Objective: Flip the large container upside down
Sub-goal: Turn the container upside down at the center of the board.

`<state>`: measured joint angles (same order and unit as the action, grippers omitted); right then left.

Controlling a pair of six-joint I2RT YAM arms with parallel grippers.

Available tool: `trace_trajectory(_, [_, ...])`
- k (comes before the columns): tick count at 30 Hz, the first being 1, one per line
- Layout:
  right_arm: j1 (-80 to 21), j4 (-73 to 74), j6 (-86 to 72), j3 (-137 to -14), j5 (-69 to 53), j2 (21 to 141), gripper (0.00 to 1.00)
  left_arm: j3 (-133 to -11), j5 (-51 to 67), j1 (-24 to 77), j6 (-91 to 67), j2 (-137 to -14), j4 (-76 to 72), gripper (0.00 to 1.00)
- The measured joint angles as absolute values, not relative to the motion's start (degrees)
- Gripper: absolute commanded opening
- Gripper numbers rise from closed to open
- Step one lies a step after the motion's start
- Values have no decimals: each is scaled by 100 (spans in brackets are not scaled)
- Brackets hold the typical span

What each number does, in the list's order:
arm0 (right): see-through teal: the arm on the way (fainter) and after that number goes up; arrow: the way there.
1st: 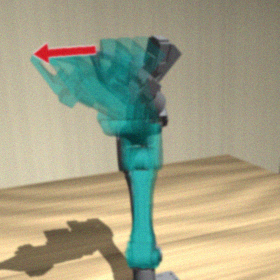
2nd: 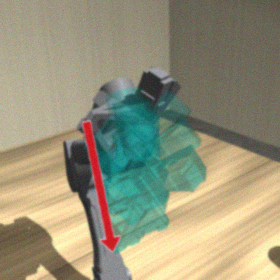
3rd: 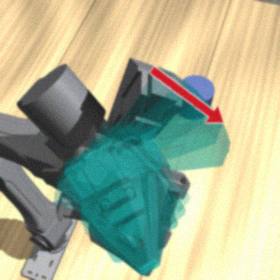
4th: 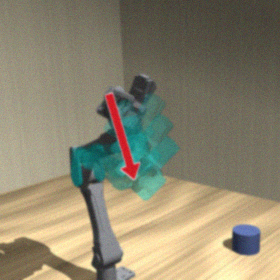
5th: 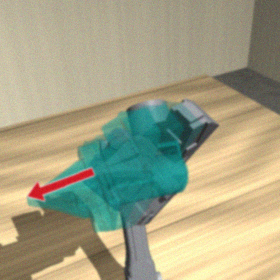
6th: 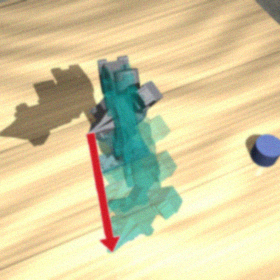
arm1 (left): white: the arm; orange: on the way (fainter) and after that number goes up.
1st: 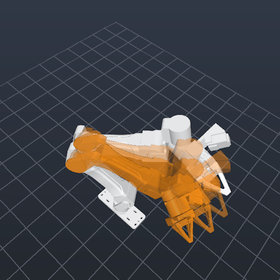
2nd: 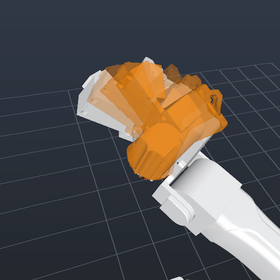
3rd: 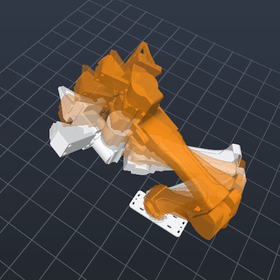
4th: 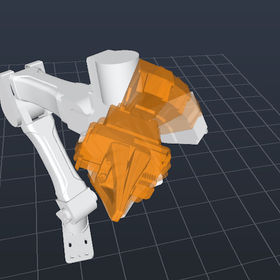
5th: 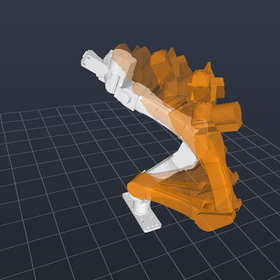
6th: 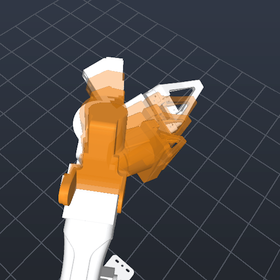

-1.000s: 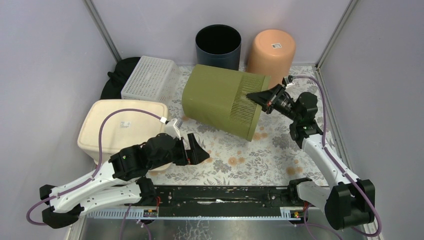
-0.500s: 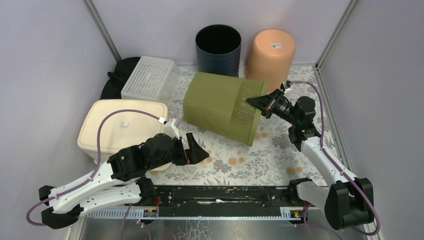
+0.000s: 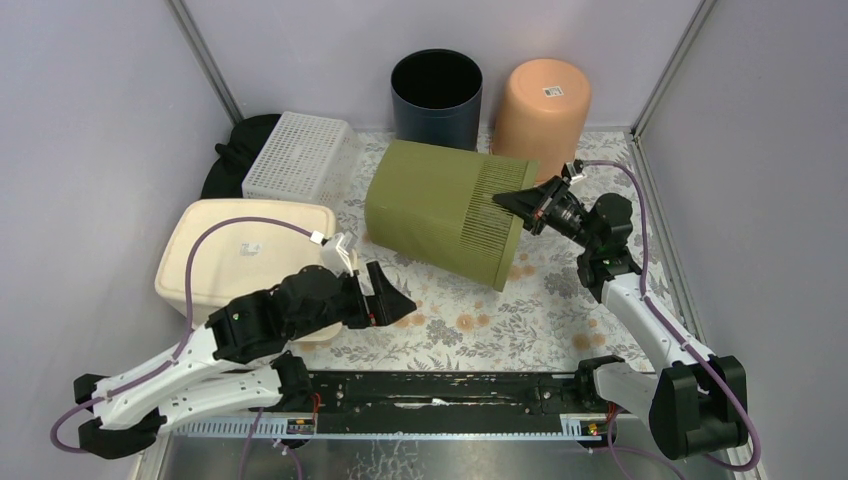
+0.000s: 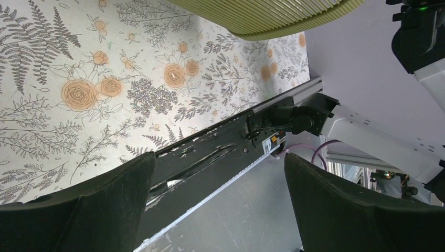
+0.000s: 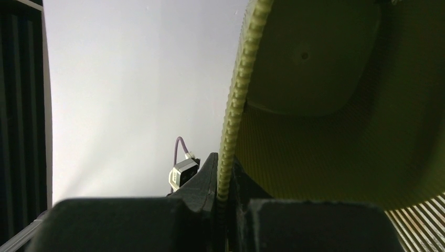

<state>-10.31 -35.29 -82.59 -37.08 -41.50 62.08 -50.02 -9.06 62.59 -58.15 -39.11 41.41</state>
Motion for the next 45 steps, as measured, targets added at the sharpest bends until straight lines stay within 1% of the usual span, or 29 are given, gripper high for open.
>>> trace_trajectory(6, [-1031, -4005, -8512, -3682, -4150, 6265, 0, -5087, -941, 6259, -5815, -3708, 4217, 100])
trace_trajectory(10, [-1031, -4541, -8779, -3667, -4147, 6521, 0, -5170, -947, 6259, -5813, -3599, 4259, 100])
trace_trajectory(26, [-1085, -7081, -9920, -3664, -3850, 8136, 0, -5540, -943, 6261, -5706, -3103, 4193, 100])
trace_trajectory(33, [-1542, -8055, -10138, -3701, -3444, 9017, 0, -5564, -943, 6259, -5660, -3015, 4117, 100])
trace_trajectory(38, [-1896, -8180, -10114, -3957, -3258, 9603, 0, -5625, -945, 6259, -5636, -3026, 4123, 100])
trace_trajectory(45, [-2086, -8232, -10029, -4510, -3146, 10191, 0, -5693, -950, 6259, -5625, -3022, 4123, 100])
